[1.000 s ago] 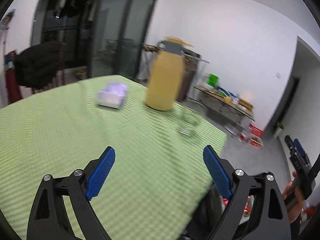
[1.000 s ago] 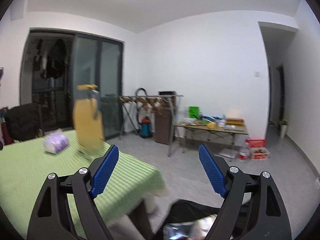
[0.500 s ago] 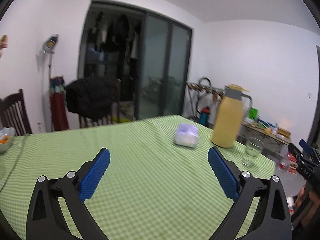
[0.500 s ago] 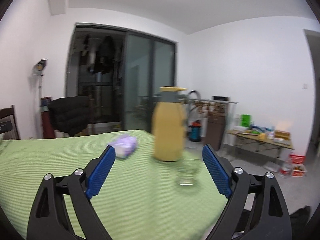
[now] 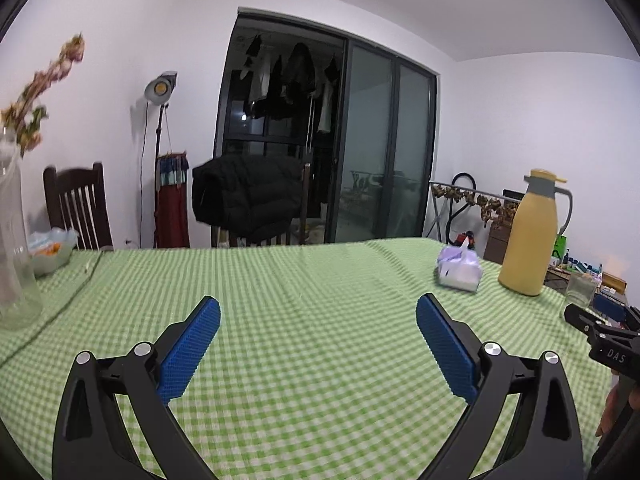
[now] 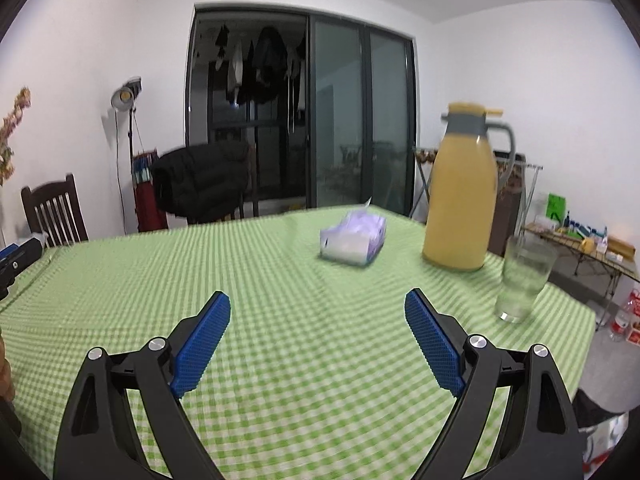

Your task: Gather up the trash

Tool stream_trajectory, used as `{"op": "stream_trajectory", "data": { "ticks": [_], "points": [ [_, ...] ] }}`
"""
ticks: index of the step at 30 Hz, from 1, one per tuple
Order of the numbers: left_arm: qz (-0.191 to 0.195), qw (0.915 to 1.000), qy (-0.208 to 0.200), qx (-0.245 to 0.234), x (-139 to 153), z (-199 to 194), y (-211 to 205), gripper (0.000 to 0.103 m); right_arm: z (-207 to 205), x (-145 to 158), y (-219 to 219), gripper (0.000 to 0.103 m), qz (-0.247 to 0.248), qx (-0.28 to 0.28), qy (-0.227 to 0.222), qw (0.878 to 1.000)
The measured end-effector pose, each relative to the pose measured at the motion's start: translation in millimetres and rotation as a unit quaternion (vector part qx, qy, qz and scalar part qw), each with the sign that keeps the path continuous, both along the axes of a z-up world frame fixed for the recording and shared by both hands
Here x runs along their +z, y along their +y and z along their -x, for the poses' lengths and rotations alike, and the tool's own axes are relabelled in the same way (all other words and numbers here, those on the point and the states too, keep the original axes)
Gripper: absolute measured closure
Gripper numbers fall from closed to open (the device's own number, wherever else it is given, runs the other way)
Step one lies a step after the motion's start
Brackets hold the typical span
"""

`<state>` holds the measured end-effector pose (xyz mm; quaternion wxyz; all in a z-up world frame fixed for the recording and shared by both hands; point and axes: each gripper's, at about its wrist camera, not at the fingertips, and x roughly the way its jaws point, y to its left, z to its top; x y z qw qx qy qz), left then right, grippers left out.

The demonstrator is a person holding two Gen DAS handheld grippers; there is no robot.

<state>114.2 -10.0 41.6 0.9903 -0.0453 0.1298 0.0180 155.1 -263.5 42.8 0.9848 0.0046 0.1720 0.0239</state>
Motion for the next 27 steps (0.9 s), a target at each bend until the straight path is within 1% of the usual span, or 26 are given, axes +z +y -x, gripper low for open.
{"op": "stream_trajectory", "data": {
  "ticks": [4,7,9,11,14,15,16,18,21,27],
  "points": [
    [-0.006,1.0,-0.001,0.002,-16.4,1.1,5.8,0.008,-5.5,-14.7,12.8,0.018,0.005,-0.007,0.014,1.0],
    [-0.027,0.9996,0.006,-0.004,-22.5,-1.9,0.3,0.008,-5.1,-20.2,17.1,0.018,0.013,-0.005,0.012,1.0],
    [-0.028,0.9995,0.016,-0.005,-25.6,-4.3,0.1,0.008,-4.1,-22.4,16.9,0.018,0.015,-0.006,0.008,1.0],
    [-0.025,0.9995,0.019,-0.007,-26.0,-5.3,1.0,0.008,-2.6,-22.7,16.6,0.016,0.011,-0.007,0.0,1.0],
    [-0.025,0.9996,0.011,-0.004,-25.3,-1.0,2.2,0.008,-2.3,-21.6,16.5,0.015,0.012,-0.006,-0.002,1.0],
    [-0.028,0.9996,0.009,-0.004,-25.5,0.1,1.7,0.008,-1.9,-20.6,15.1,0.014,0.011,-0.006,-0.004,1.0],
    [-0.033,0.9994,0.011,-0.001,-25.6,0.9,0.0,0.008,0.1,-20.2,14.6,0.011,0.01,-0.007,-0.009,1.0],
    [-0.037,0.9992,0.015,0.0,-26.4,1.8,-2.1,0.008,3.9,-18.7,12.1,0.01,0.005,-0.006,-0.018,1.0],
    [-0.033,0.9994,0.014,0.002,-26.1,3.1,-0.6,0.008,10.6,-17.0,7.7,0.009,-0.006,-0.013,-0.035,0.999],
    [-0.032,0.9994,0.016,0.003,-26.5,2.7,-0.8,0.008,10.7,-16.3,7.7,0.009,-0.004,-0.016,-0.034,0.999]
  ]
}}
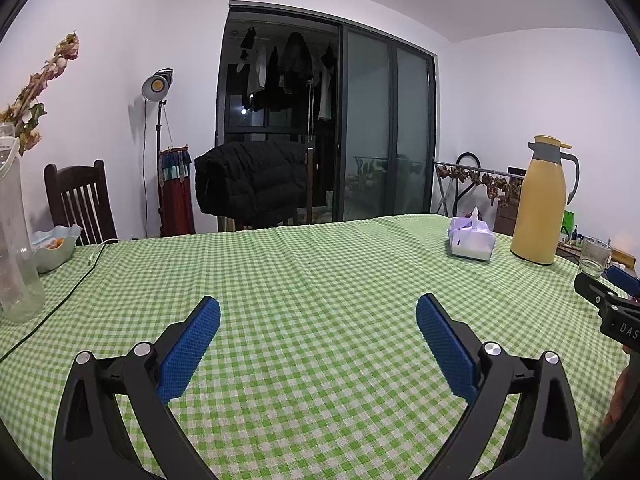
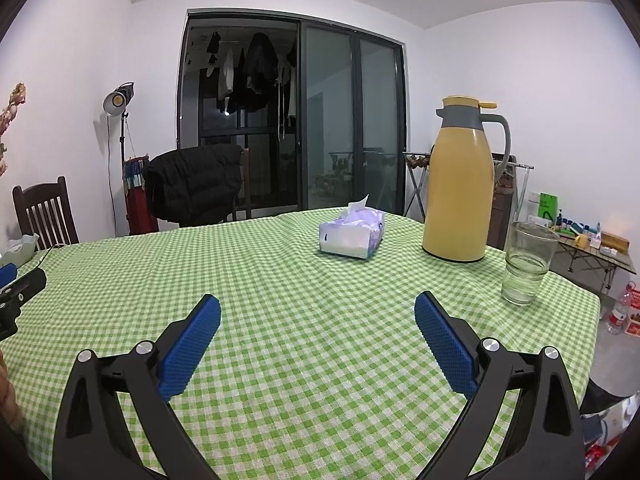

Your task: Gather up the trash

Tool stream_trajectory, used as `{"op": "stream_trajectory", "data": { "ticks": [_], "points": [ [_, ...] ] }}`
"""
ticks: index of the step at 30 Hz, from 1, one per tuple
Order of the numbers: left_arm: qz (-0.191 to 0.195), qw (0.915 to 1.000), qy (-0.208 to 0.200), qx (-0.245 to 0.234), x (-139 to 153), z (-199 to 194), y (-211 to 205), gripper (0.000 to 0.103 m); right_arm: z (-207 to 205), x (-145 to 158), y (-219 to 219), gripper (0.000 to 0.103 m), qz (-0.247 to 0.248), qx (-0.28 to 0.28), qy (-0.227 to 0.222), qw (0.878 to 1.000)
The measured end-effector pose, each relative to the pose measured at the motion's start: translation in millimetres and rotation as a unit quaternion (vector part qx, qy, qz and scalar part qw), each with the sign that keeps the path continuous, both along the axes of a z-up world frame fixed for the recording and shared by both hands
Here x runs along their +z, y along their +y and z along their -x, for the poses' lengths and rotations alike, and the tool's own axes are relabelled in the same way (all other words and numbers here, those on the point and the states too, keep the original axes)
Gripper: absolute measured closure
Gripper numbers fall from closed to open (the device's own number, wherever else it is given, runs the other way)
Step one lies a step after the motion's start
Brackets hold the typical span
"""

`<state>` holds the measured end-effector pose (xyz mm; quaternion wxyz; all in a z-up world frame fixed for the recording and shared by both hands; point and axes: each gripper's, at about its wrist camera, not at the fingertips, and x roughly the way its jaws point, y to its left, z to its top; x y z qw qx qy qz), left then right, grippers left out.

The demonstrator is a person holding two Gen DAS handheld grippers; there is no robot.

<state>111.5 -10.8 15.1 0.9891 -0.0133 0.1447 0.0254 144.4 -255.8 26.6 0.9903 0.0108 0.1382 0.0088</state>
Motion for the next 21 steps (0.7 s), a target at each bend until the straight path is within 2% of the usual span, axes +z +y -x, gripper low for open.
{"op": "stream_trajectory", "data": {
  "ticks": [21],
  "points": [
    [-0.002,1.0,0.0,0.001,-0.3,-2.4,1.3,0.008,0.7,0.3,0.2,0.009,0.0,0.0,0.0,1.0]
  ]
}}
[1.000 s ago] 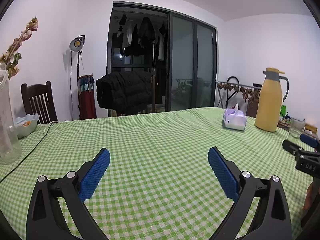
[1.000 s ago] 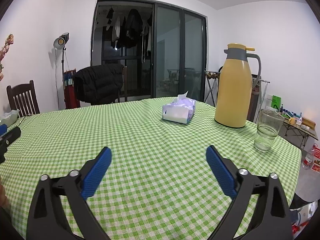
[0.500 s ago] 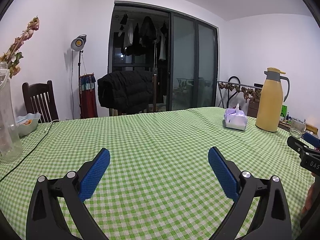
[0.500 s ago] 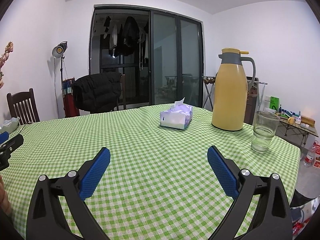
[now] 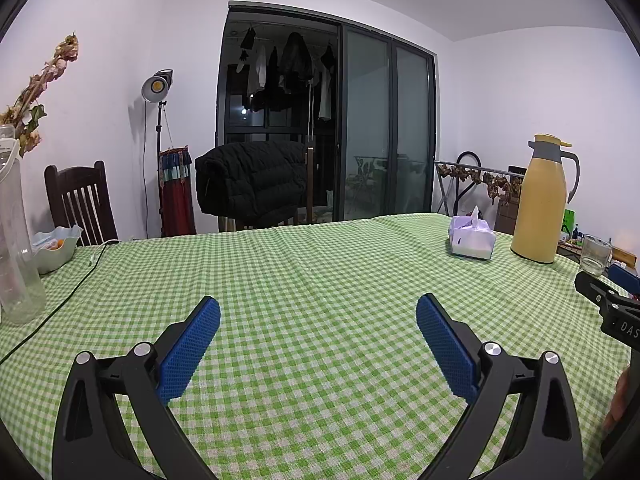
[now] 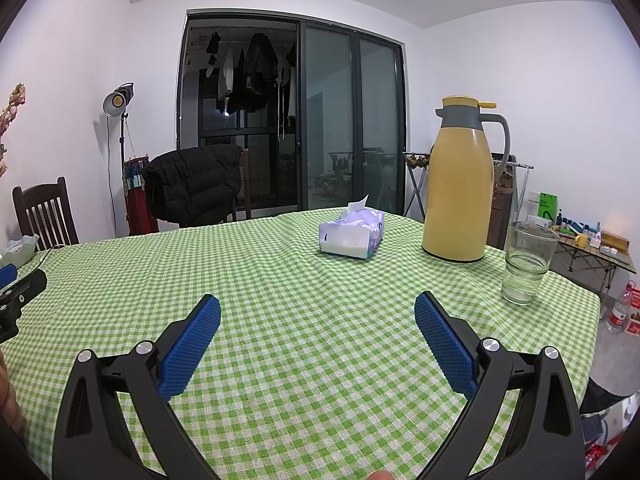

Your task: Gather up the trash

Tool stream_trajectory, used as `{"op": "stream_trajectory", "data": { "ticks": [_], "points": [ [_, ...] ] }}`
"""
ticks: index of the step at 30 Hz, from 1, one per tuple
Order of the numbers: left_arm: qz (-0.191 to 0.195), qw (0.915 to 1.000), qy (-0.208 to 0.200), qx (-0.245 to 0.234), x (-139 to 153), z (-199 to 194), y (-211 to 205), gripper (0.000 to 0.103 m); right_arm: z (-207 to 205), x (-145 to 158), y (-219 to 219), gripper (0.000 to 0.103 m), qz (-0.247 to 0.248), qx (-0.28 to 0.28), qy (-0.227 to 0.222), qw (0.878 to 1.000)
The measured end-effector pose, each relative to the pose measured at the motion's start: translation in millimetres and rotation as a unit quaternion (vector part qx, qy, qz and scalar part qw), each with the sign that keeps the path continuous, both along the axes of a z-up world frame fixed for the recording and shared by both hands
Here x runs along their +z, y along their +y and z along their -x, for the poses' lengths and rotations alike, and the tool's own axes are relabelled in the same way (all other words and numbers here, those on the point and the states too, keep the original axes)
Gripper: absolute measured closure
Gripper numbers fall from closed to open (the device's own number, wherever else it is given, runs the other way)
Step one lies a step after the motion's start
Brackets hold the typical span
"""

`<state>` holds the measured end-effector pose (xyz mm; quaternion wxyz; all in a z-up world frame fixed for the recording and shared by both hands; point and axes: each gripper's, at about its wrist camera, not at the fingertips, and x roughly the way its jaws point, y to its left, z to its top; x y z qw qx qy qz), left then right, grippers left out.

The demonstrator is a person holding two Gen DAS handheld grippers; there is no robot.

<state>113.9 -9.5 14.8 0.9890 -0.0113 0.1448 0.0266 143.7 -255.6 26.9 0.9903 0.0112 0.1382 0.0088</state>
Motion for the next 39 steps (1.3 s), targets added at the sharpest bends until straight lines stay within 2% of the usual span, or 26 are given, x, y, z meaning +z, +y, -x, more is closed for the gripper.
{"op": "stream_trajectory", "data": {
  "ticks": [39],
  "points": [
    [0.0,1.0,0.001,0.002,-1.0,-0.9,2.5,0.008,0.0,0.2,0.5,0.009,0.0,0.003,0.0,1.0]
  ]
}}
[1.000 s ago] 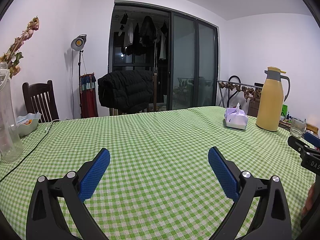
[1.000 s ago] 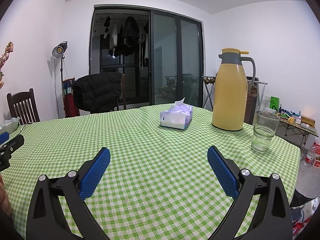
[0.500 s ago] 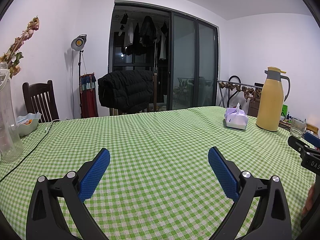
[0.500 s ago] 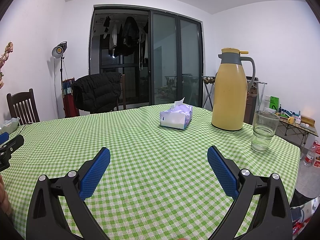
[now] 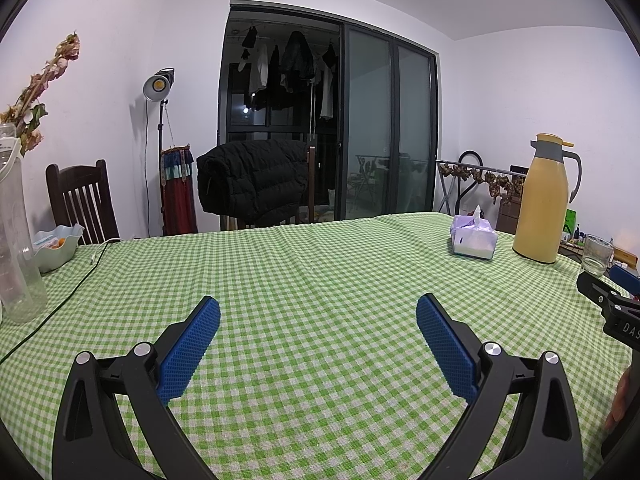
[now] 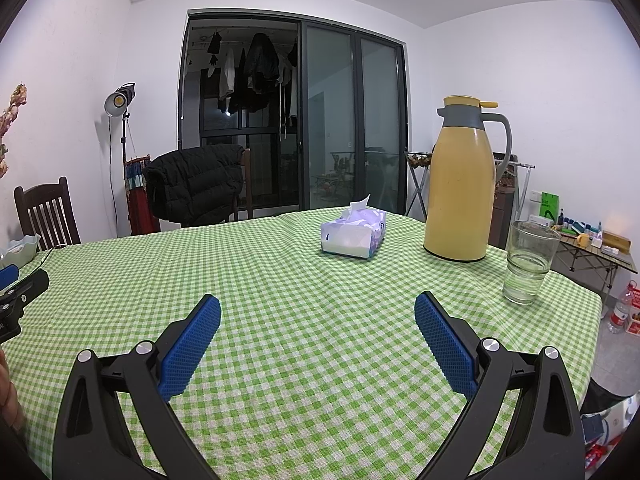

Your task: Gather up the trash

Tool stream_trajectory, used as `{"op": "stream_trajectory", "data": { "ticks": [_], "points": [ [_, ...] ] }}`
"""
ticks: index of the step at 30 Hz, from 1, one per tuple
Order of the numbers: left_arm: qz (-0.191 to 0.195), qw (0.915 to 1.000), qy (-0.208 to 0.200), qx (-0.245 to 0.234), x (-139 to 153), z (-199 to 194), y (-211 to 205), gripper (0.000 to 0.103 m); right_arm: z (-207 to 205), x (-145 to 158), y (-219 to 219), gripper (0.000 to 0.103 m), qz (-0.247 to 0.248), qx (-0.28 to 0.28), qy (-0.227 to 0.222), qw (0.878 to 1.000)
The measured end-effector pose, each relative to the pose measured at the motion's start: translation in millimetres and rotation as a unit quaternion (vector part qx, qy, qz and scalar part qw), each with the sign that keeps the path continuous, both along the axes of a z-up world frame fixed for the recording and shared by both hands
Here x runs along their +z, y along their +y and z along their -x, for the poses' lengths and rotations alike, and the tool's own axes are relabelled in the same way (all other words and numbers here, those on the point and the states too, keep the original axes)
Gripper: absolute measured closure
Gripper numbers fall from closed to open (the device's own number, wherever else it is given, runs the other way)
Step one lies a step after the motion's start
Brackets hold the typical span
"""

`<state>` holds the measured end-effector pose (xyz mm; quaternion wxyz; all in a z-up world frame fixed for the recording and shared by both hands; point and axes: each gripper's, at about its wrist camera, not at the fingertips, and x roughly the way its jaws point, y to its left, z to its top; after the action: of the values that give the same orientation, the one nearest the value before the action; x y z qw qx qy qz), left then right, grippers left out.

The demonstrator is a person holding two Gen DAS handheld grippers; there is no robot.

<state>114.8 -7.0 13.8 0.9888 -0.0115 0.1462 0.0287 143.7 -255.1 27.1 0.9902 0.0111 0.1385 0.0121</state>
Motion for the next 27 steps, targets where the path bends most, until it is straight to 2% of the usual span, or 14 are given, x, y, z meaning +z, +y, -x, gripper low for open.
{"op": "stream_trajectory", "data": {
  "ticks": [27],
  "points": [
    [-0.001,0.9999,0.004,0.011,-0.7,-1.2,1.4,0.008,-0.5,0.1,-0.1,0.009,0.0,0.0,0.0,1.0]
  ]
}}
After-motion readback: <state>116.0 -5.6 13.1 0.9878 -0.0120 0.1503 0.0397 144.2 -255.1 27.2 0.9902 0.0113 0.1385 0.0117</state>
